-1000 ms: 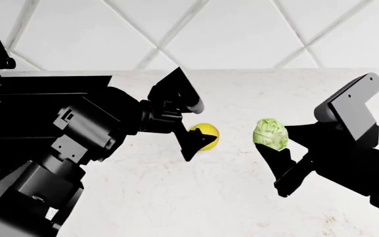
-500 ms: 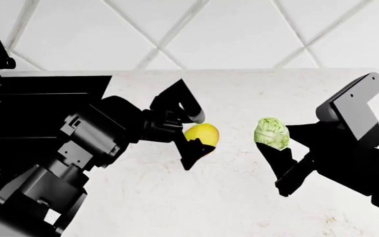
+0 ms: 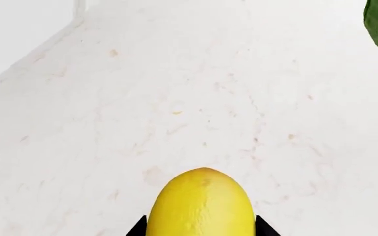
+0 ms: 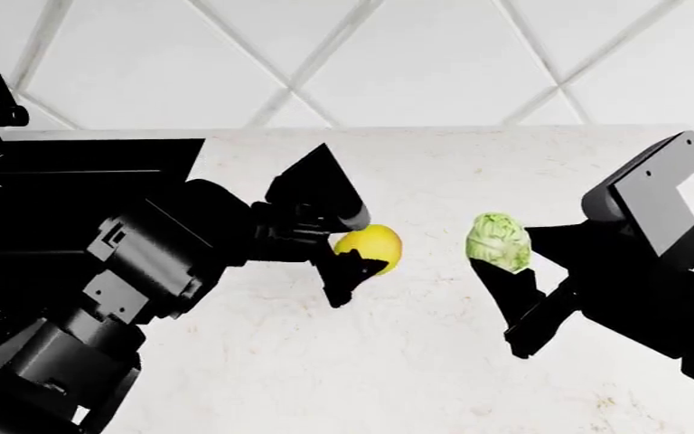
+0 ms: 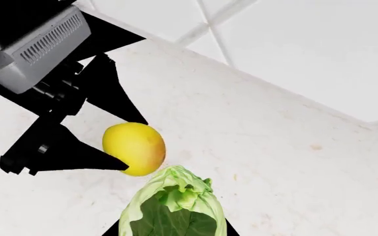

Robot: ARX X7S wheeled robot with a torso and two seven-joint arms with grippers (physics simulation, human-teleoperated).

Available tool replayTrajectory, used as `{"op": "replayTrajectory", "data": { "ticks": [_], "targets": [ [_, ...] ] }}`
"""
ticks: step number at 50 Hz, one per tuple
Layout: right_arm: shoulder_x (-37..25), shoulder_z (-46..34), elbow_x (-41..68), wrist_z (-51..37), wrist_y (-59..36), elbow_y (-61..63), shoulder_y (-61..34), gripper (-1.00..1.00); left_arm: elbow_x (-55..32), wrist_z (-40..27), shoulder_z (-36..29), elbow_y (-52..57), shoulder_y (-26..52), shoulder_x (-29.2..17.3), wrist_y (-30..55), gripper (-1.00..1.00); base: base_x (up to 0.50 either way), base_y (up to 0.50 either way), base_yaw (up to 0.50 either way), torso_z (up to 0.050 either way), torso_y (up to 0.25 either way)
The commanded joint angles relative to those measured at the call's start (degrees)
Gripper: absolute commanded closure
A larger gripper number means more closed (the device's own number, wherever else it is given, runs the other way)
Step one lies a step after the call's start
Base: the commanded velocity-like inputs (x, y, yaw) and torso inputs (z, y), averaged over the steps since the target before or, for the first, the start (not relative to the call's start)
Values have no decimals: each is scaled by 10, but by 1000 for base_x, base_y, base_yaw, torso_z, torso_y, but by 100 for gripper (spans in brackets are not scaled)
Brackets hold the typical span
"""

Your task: Pick the lemon, brussel sprout from the counter and place them in the cabinet. Then close the cabinet.

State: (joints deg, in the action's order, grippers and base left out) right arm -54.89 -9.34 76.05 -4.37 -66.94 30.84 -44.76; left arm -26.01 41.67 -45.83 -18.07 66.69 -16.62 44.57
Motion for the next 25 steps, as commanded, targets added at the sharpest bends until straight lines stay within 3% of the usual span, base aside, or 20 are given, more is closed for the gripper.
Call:
{"op": "replayTrajectory", "data": {
  "ticks": [1, 16, 25],
  "targets": [
    [1, 6, 11, -13, -6, 2, -26, 100, -20, -89, 63, 107, -7, -31, 29, 100, 0, 0, 0, 0, 0],
    [12, 41, 58, -112, -10, 0, -99, 100, -53, -264, 212, 343, -60, -89, 74, 100, 0, 0, 0, 0, 0],
    [22, 88, 51, -162, 33, 10, -98, 100, -95, -326, 291, 477, -98, -124, 119, 100, -118, 3, 0, 0, 0]
  ]
}}
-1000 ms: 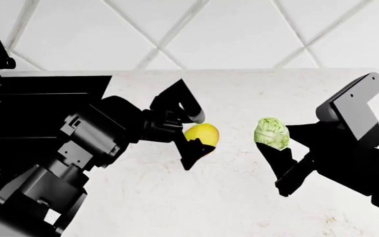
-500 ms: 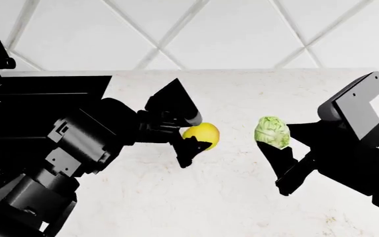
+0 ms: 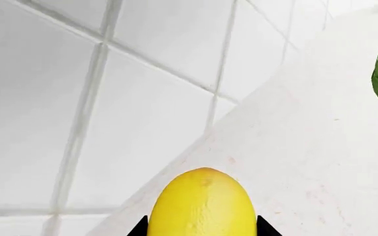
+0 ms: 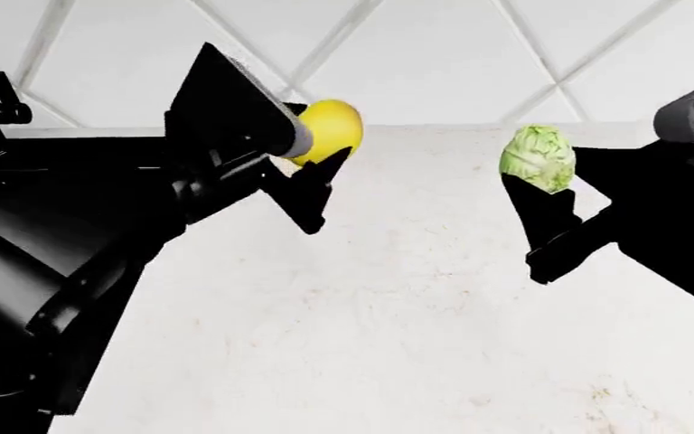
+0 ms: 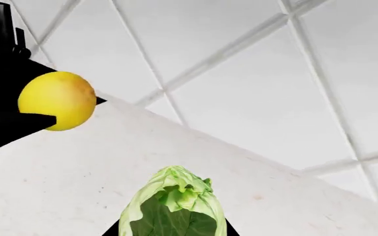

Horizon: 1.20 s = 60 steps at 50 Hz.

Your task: Pick the lemon, brussel sprout from the counter and place them in the cabinet. Then close the cabinet.

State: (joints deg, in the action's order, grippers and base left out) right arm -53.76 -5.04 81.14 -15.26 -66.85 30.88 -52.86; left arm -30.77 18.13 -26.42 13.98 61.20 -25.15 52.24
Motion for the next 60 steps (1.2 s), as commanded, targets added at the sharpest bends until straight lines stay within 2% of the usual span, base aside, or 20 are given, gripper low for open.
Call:
{"op": "replayTrajectory", "data": {
  "ticks": [1, 13, 18, 27, 35, 60],
  "targets": [
    [12, 51, 1, -54, 38, 13, -14, 100, -53, -88, 102, 166, -49, -42, 40, 100, -312, 8, 0, 0, 0],
    [20, 54, 17, -44, 49, 30, -35, 100, -107, -44, 129, 169, -3, -67, 68, 100, -451, 127, 0, 0, 0],
    [26, 32, 25, -31, 36, 29, -65, 100, -106, -8, 111, 152, 24, -84, 69, 100, -368, 482, 0, 0, 0],
    [40, 7, 34, -16, 26, 29, -97, 100, -96, 14, 91, 127, 64, -96, 73, 100, -181, 504, 0, 0, 0],
    [49, -2, 45, -17, 22, 24, -117, 100, -93, 19, 81, 123, 75, -103, 79, 100, -43, 501, 0, 0, 0],
    [52, -2, 58, -40, 31, 23, -120, 100, -100, -23, 124, 132, 39, -116, 82, 100, 2, 500, 0, 1, 0]
  ]
}}
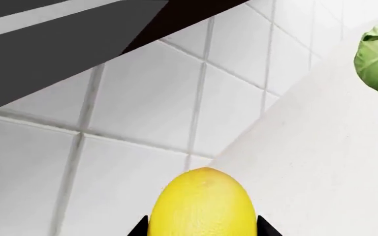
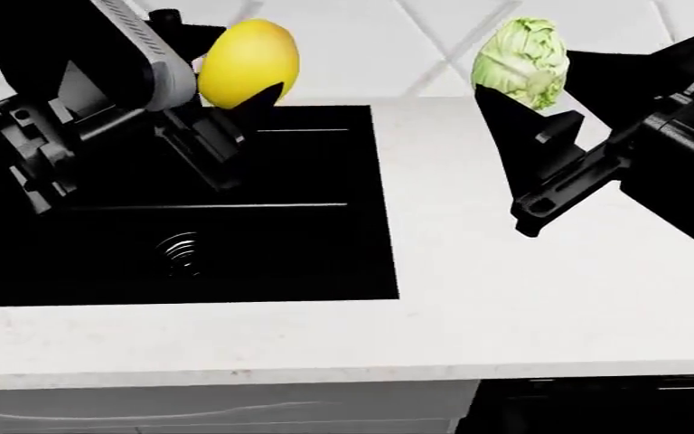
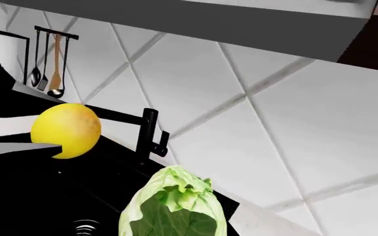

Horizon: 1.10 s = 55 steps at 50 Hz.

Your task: Pick the lemon, brussel sprout from the counter and place them in the cabinet. Then close the cabinet.

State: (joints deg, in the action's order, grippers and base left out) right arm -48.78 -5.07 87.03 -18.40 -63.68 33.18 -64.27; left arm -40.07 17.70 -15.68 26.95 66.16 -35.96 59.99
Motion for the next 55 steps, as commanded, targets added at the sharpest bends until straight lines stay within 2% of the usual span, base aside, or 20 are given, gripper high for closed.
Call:
{"op": "replayTrajectory", "data": {
  "ticks": [1, 24, 42, 55],
  "targets": [
    [3, -3, -1, -9, -1, 0, -7, 100, -8, -19, 18, 3, -11, -8, 5, 100, 8, 500, 0, 0, 0],
    [5, 0, -5, 4, 14, -5, 2, 100, -21, -33, 43, 7, -8, -13, 10, 100, 10, 500, 0, 0, 0],
    [8, -10, 8, -7, 9, -21, -24, 100, -13, -31, 38, -5, -3, -18, 0, 100, 12, 500, 0, 0, 0],
    [10, -9, 14, -12, 12, -33, -38, 100, -13, -30, 30, -11, 10, -15, 2, 100, 339, 23, 0, 0, 1]
  ]
}}
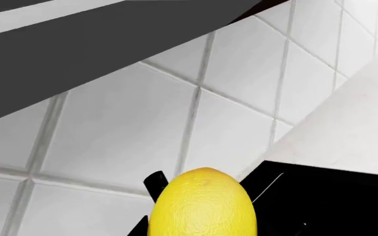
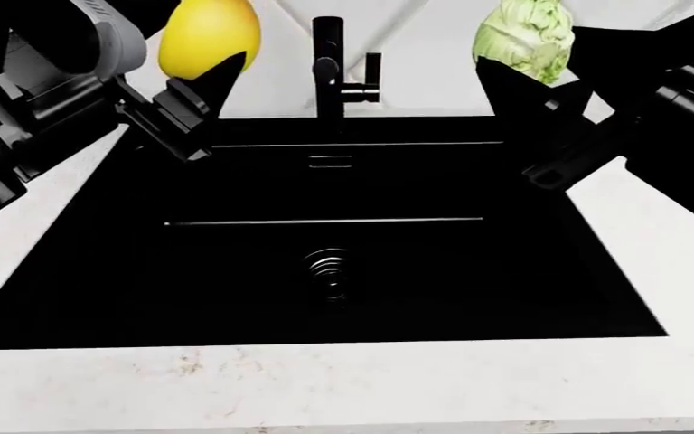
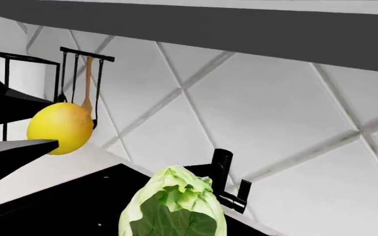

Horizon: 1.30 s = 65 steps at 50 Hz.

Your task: Pick the lemon, brussel sprout from the counter and place them in the cabinet. Then close the cabinet.

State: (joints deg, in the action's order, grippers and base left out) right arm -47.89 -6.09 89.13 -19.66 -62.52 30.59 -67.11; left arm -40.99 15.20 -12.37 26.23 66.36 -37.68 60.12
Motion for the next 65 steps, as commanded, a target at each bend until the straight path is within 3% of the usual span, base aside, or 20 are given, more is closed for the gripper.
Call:
{"op": "replayTrajectory", "data": {
  "ticks": [1, 21, 65],
  "targets": [
    [1, 1, -7, 1, 2, -8, -10, 100, -3, -5, -4, -3, 8, 3, 0, 100, 414, -9, 0, 0, 0],
    [-3, 2, -13, -6, 6, -11, -24, 100, -5, -4, -10, -5, 14, 2, -1, 100, 133, 268, 0, 0, 1],
    [-12, 19, -2, -33, 24, -31, -24, 100, -12, -7, -14, -6, 21, 1, -2, 100, 57, 22, 45, 0, 0]
  ]
}}
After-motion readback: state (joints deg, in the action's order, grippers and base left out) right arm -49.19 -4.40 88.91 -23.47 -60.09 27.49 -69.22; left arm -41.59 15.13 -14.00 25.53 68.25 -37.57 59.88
